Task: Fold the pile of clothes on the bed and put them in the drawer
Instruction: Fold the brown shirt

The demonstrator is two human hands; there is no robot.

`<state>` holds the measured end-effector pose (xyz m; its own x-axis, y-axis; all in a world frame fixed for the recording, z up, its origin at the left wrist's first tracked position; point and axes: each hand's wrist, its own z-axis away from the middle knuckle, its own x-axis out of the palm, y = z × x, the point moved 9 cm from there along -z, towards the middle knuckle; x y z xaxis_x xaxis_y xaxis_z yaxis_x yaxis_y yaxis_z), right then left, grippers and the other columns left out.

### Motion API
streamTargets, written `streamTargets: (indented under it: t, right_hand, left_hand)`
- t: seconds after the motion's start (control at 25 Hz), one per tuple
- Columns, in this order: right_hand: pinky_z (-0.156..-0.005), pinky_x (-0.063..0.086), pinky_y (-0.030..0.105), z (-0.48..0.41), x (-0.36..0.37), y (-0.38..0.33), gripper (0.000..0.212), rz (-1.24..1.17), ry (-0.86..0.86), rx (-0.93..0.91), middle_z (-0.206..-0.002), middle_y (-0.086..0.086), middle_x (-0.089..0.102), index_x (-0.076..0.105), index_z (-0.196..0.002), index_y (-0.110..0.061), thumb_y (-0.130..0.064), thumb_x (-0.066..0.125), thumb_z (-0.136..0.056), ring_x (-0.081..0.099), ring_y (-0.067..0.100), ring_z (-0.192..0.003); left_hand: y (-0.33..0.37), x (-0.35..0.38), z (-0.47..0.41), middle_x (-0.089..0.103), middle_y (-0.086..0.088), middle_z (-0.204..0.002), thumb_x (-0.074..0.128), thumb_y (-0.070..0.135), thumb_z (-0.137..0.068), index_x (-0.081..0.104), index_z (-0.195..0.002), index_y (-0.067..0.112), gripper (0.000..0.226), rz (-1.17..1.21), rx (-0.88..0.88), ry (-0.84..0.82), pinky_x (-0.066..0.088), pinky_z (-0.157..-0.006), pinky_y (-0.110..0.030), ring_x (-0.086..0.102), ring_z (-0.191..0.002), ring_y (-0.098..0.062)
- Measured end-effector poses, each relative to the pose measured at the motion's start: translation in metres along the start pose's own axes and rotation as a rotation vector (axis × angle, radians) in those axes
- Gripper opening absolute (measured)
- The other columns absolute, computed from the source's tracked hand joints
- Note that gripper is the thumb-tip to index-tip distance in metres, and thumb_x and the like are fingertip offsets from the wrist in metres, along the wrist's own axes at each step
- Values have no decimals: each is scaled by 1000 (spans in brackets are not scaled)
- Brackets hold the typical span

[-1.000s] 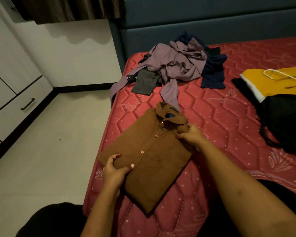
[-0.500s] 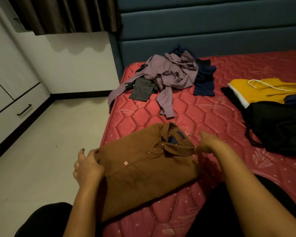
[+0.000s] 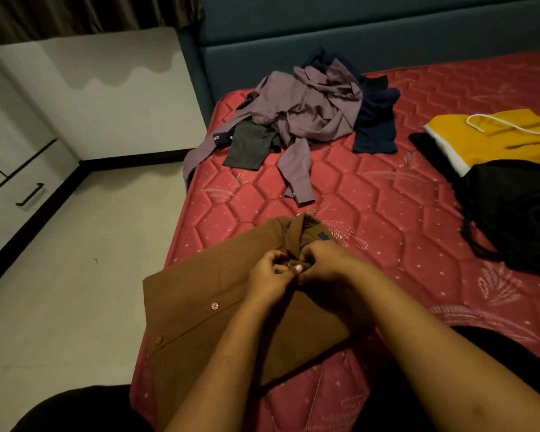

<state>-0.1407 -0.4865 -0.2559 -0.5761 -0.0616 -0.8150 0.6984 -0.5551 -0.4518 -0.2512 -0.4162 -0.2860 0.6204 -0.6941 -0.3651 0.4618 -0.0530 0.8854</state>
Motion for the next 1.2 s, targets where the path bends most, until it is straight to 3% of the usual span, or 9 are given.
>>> streamTargets:
  t: [0.12, 0.32, 0.48, 0.56, 0.68, 0.8, 0.92, 1.08, 1.2]
  right_hand:
    - [-75, 48, 34, -13, 7, 6, 27, 23, -14, 5, -88, 1, 62, 67, -88, -15, -37, 76, -75, 59, 18, -86]
    - [-72, 47, 28, -24, 7, 13, 24, -26, -147, 33, -86, 1, 62, 65, -87, -17, -30, 80, -73, 58, 17, -85]
    - [-62, 45, 23, -26, -20, 14, 20, -323, 78, 7, -75, -2, 59, 62, -93, -14, -18, 75, -79, 57, 15, -72]
    - [-72, 50, 25, -27, -29, 15, 38, -462, 230, -38, -81, -3, 59, 55, -111, -21, -7, 71, -79, 59, 17, -79]
    - [-99, 46, 32, -37, -12, 8, 66, -406, 171, -164, -122, 0, 60, 50, -134, -28, -6, 73, -75, 56, 17, -112]
    - [-107, 40, 33, -48, 1, 13, 70, -355, 147, -150, -141, 5, 49, 47, -139, -31, -3, 66, -78, 47, 21, -128]
    - [-110, 37, 32, -57, 6, 26, 84, -354, 148, -58, -149, 10, 38, 29, -150, -29, 4, 59, -77, 40, 25, -135]
    - [-116, 26, 31, -55, 7, 29, 87, -434, 120, -2, -157, 8, 23, 15, -153, -23, 9, 50, -80, 24, 23, -144]
    - [-115, 19, 23, -54, 1, 27, 87, -424, 173, -15, -158, 13, 20, 4, -153, -12, 7, 50, -82, 21, 23, -145]
  left_hand:
    - [-12, 4, -10, 71, 7, -75, 74, 23, -78, 58, -106, 32, 34, -47, 37, 35, 55, -81, -46, 69, -80, -16]
    - [-4, -5, -5, 69, 10, -75, 72, 44, -75, 66, -92, 28, 24, -101, 141, 201, 53, -71, -35, 65, -74, -9]
    - [5, -7, -27, 64, 2, -60, 58, 76, -63, 64, -67, 20, 56, 12, -20, 204, 43, -57, -33, 56, -58, -18]
    - [17, -2, -45, 67, -2, -65, 65, 56, -77, 65, -70, 15, 42, -53, -40, 164, 48, -61, -37, 60, -63, -23]
    - [18, 11, -53, 65, -6, -68, 61, 19, -92, 62, -71, 16, 21, 132, -55, 76, 49, -59, -34, 58, -63, -23]
    - [10, 16, -43, 62, 4, -61, 50, 11, -99, 63, -86, 17, 19, 385, -120, -99, 38, -40, -16, 50, -44, -6]
    - [9, 13, -41, 52, 2, -67, 46, 1, -97, 53, -92, 17, 18, 447, -165, -181, 26, -32, -11, 37, -35, 1]
    - [17, 11, -35, 54, -1, -82, 44, -9, -93, 46, -98, 19, 29, 226, -116, -94, 39, -46, -21, 49, -53, -8]
    - [45, 7, -24, 51, -6, -118, 50, 0, -88, 53, -115, 17, 32, -364, 177, 149, 45, -83, -33, 52, -101, -21]
